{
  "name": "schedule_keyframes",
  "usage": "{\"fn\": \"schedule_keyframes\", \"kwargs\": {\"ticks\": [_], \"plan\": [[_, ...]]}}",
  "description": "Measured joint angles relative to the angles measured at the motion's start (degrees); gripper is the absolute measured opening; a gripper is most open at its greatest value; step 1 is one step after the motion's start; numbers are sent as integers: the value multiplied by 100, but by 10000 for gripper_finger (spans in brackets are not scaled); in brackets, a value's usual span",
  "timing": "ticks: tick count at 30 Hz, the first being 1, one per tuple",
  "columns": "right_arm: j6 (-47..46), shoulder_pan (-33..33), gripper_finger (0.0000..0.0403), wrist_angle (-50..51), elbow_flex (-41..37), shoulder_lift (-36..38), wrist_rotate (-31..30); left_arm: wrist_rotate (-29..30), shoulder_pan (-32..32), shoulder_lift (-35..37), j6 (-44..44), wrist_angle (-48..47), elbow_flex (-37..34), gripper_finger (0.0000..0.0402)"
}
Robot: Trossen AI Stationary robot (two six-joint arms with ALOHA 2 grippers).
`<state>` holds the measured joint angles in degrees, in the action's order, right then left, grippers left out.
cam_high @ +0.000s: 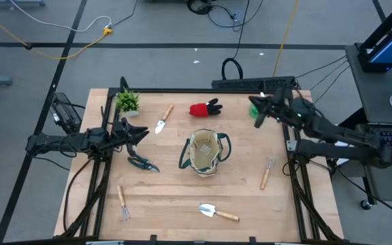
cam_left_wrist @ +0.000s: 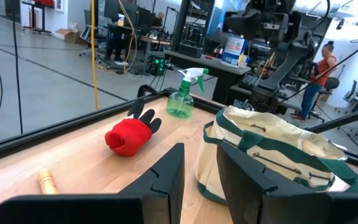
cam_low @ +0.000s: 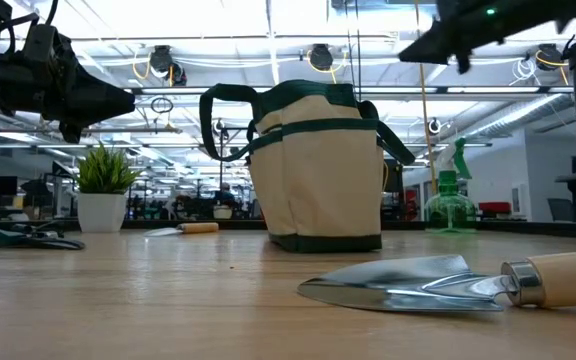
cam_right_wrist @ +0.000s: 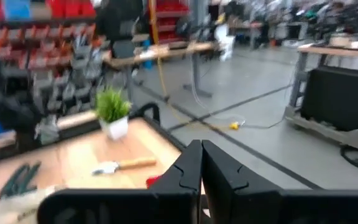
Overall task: Pick & Place Garden tools in Gardening bag
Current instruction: Put the red gloves into the light brown gardening bag
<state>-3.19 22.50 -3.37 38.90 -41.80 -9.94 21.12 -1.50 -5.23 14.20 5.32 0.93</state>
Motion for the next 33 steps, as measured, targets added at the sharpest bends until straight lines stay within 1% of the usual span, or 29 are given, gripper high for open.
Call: {"fn": "schedule_keyframes", "kwargs": {"ticks": [2,8,16,20,25,27,33], "plan": [[204,-1,4,-16,254,-392,126,0,2,0,0,0,0,99],[932,0,4,58,870,-1382,121,0,2,0,59,2,0,99],[1674,7,4,730,1747,-2482,89,2,2,0,136,5,0,99],[1966,127,4,1058,2153,-3004,100,4,2,0,146,9,0,99],[2457,478,4,1225,2506,-3597,117,4,2,0,146,7,0,99],[2576,651,4,1217,2582,-3787,300,4,2,0,142,6,0,99],[2643,1015,4,1288,2650,-4289,1288,7,1,0,153,6,0,99]]}}
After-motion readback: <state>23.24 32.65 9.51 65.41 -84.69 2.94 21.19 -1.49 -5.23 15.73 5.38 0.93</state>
